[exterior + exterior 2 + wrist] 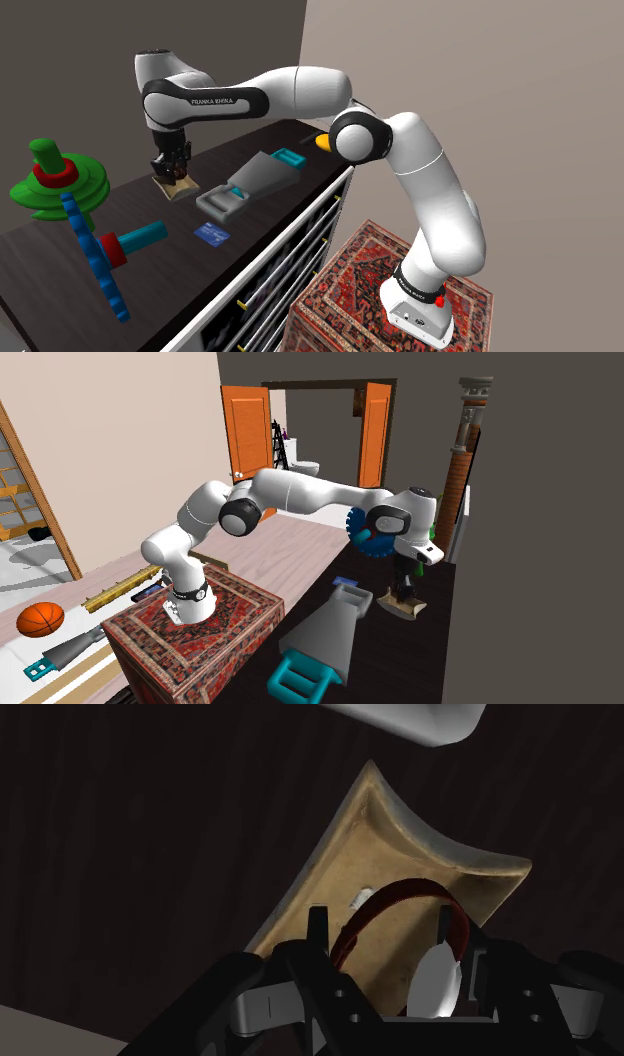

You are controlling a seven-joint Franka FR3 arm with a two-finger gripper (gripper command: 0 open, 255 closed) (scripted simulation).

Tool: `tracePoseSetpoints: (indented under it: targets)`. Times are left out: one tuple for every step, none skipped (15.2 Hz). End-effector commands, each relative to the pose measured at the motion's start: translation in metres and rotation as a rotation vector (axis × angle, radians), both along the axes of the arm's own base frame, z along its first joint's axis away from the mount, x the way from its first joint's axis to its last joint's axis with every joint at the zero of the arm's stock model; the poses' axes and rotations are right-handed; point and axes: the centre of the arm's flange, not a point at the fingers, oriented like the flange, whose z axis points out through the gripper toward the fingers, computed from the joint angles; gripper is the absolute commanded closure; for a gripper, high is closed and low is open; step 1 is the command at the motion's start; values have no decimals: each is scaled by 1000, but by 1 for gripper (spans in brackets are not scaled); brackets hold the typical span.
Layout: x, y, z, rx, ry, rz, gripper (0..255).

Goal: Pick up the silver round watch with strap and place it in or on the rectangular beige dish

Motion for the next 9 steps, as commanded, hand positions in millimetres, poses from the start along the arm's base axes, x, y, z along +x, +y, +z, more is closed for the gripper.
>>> tracePoseSetpoints:
  targets:
    - [1,-1,-6,1,-1,0,255]
    - [1,-1,-6,1,-1,0,255]
    - [1,-1,-6,1,-1,0,255]
    - [1,-1,-6,1,-1,0,255]
    - [1,-1,-6,1,-1,0,255]
    - [1,-1,-6,1,-1,0,255]
    - [1,-1,-6,1,-1,0,255]
    - [1,-1,-6,1,-1,0,255]
    - [1,-1,-6,1,-1,0,0]
